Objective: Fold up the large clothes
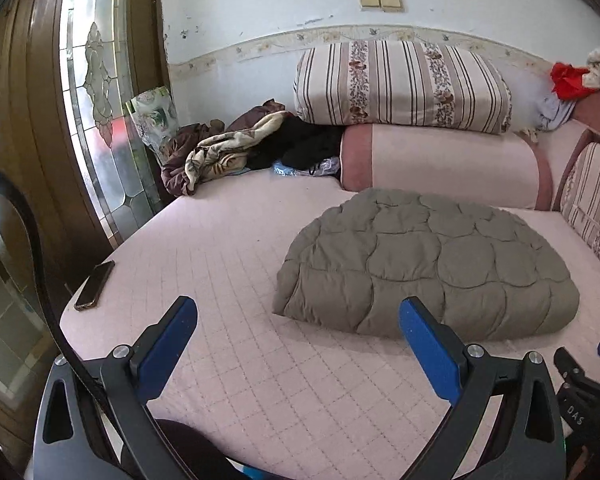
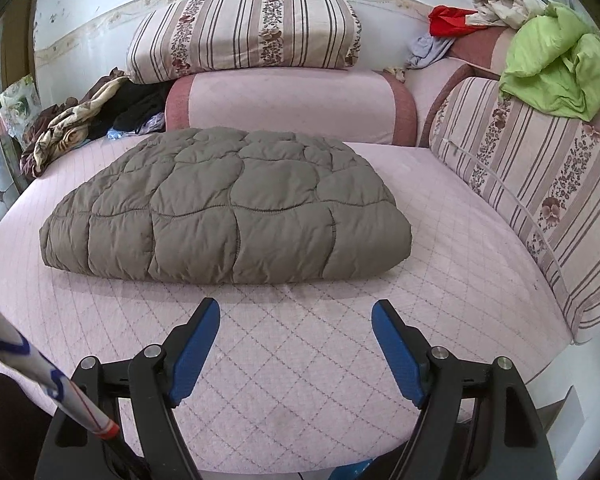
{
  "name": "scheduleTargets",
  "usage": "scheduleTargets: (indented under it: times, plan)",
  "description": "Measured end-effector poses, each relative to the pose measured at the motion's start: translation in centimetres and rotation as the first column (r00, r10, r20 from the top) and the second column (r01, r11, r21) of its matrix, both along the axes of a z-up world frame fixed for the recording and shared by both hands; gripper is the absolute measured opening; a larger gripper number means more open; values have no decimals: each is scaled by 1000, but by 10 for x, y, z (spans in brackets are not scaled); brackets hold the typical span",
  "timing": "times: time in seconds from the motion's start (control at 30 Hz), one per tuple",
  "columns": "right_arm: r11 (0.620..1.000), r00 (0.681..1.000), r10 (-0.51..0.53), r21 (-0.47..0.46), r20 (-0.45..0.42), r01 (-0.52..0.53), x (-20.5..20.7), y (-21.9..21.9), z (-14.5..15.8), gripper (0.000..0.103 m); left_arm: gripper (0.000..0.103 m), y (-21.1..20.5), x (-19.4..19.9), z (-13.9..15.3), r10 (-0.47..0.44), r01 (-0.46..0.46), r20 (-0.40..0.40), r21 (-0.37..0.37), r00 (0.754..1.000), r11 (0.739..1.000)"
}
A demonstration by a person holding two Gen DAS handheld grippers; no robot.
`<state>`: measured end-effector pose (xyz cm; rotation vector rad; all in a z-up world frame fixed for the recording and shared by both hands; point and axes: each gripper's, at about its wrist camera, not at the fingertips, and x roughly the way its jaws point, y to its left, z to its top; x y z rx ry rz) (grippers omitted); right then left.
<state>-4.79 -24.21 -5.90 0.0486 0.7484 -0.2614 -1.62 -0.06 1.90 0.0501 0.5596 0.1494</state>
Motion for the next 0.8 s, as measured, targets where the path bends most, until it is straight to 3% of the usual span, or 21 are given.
scheduleTargets:
  times: [0.1,0.2,0.37,0.57,0.63,0.73,0.8]
  plan:
    - [1000,1000,-1,4,7,1,-1,-1,1,82,101,5,-3,5,1,0,21,-23,1000,1000]
    - [1000,1000,0,-1,12,0,-2,0,1,82,101,6,3,1,-46,43,-43,-56,998,998]
    - [1000,1000,1,5,13,-1,-3,-1,1,82,101,3,5,-5,-50,45,-70,-67,996,997]
    - [1000,1000,2,-12,19,-2,-5,2,3,82,101,10,9,-10,-89,72,-93,-172,992,983]
    - [1000,1000,6,-9,12,-6,-4,3,2,83,101,11,12,-16,-56,37,-115,-158,992,987]
    - [1000,1000,16,-8,-1,-16,-3,6,0,87,101,4,15,-26,15,-21,-129,-49,991,999]
    - [1000,1000,25,-14,-13,-25,-2,9,-2,88,101,0,14,-32,16,-19,-134,-20,991,1000]
